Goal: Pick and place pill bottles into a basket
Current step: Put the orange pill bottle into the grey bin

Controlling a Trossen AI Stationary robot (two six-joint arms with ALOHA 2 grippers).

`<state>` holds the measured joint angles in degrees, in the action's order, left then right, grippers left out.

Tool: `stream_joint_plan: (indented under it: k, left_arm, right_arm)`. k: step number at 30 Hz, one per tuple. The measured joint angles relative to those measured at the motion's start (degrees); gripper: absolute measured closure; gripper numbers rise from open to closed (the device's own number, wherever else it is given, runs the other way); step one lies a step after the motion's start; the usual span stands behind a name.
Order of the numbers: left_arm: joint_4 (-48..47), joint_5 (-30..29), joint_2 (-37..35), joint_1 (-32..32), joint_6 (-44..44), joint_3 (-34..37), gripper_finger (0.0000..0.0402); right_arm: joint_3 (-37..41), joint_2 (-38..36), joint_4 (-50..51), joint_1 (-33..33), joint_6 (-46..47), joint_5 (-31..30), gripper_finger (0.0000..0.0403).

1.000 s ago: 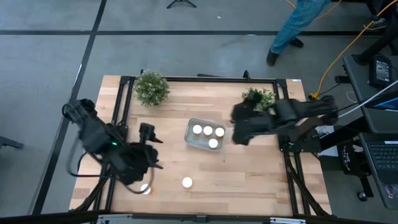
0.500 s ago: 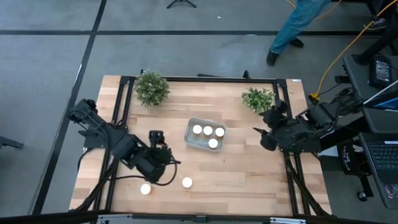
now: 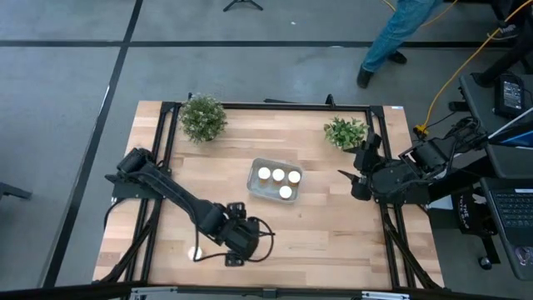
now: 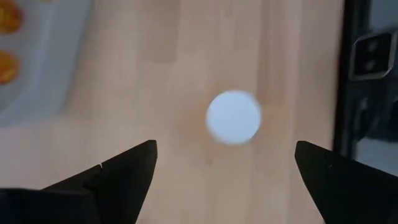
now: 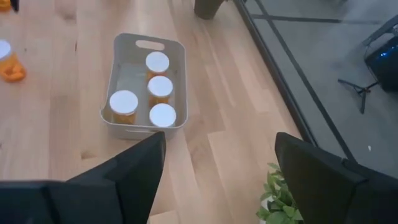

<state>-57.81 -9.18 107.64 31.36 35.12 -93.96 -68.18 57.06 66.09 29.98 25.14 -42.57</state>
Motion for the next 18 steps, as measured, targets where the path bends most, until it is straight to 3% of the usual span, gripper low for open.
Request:
stream_joint_plan:
  k: [5, 18]
  left_arm:
    - [4.3, 1.6, 3.4, 0.0, 1.3, 0.0, 0.0027]
    - [4.1, 2.8, 7.6, 0.0, 3.3, 0.0, 0.0027]
  right_arm:
    - [0.0, -0.7, -0.1, 0.0, -1.4, 0.0, 0.0098]
    - [0.0, -2.9, -0.1, 0.0, -2.9, 0.2, 0.0098]
